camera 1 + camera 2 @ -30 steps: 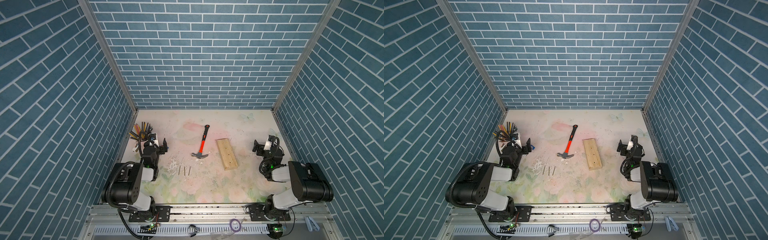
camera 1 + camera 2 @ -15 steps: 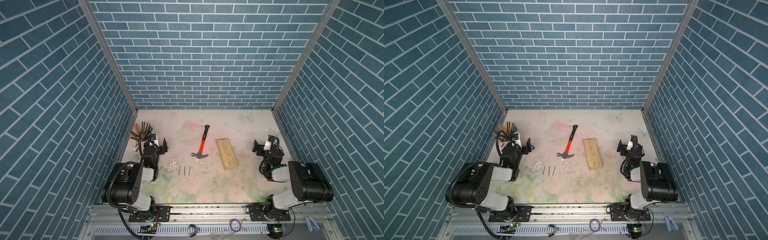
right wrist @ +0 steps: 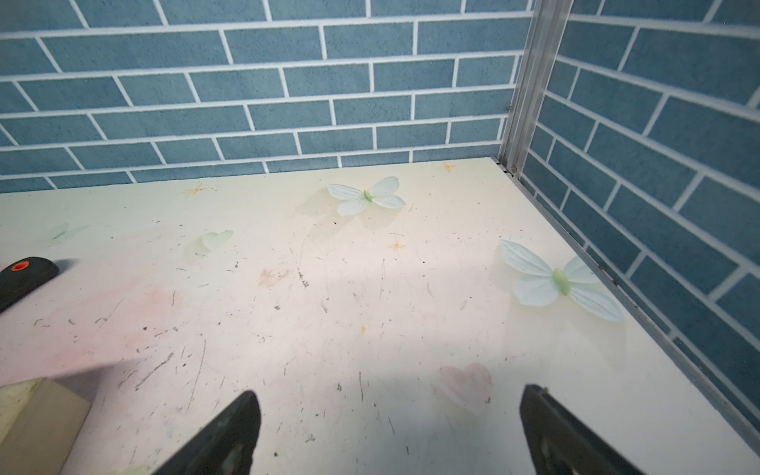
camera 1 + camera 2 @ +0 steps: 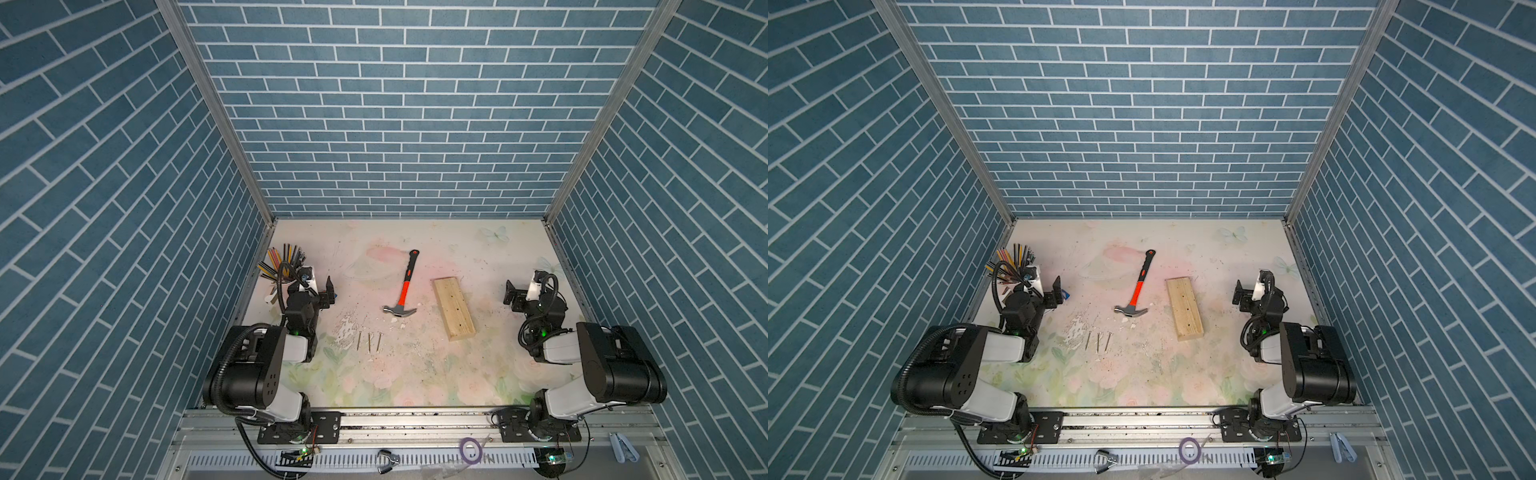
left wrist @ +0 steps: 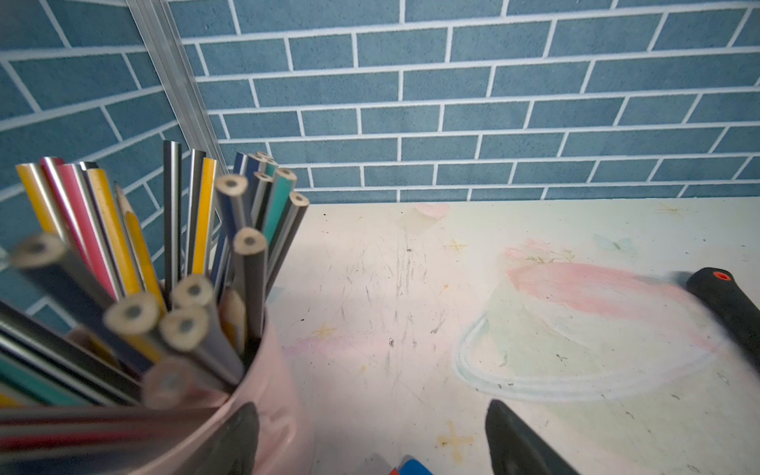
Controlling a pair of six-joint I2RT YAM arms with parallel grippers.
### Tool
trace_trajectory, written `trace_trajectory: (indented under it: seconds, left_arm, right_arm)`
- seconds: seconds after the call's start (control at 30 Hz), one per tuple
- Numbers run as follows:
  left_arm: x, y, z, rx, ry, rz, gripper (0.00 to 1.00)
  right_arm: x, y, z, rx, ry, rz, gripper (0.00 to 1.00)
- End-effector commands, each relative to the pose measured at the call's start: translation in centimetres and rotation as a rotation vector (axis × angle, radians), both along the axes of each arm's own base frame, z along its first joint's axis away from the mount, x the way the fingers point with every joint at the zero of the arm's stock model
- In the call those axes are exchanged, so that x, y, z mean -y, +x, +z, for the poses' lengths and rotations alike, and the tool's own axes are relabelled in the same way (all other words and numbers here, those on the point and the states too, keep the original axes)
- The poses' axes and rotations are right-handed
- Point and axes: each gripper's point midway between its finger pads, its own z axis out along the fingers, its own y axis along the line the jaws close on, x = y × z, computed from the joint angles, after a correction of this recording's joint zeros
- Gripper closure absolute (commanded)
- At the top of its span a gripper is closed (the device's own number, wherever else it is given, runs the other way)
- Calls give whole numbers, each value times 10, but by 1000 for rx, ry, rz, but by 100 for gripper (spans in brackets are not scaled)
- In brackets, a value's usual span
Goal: Use a claw hammer to pull out a nail
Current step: Reset both arms
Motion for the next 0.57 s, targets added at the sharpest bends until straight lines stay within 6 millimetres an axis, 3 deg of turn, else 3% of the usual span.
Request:
trace_trajectory:
  seconds: [0.0,0.53]
  left_arm:
    - [0,2,3,9,11,2,13]
    - [1,1,4,16,14,5,13]
  right_arm:
    - [1,6,8,23,-40,13,2]
    - [2,5,9,28,-35,7,2]
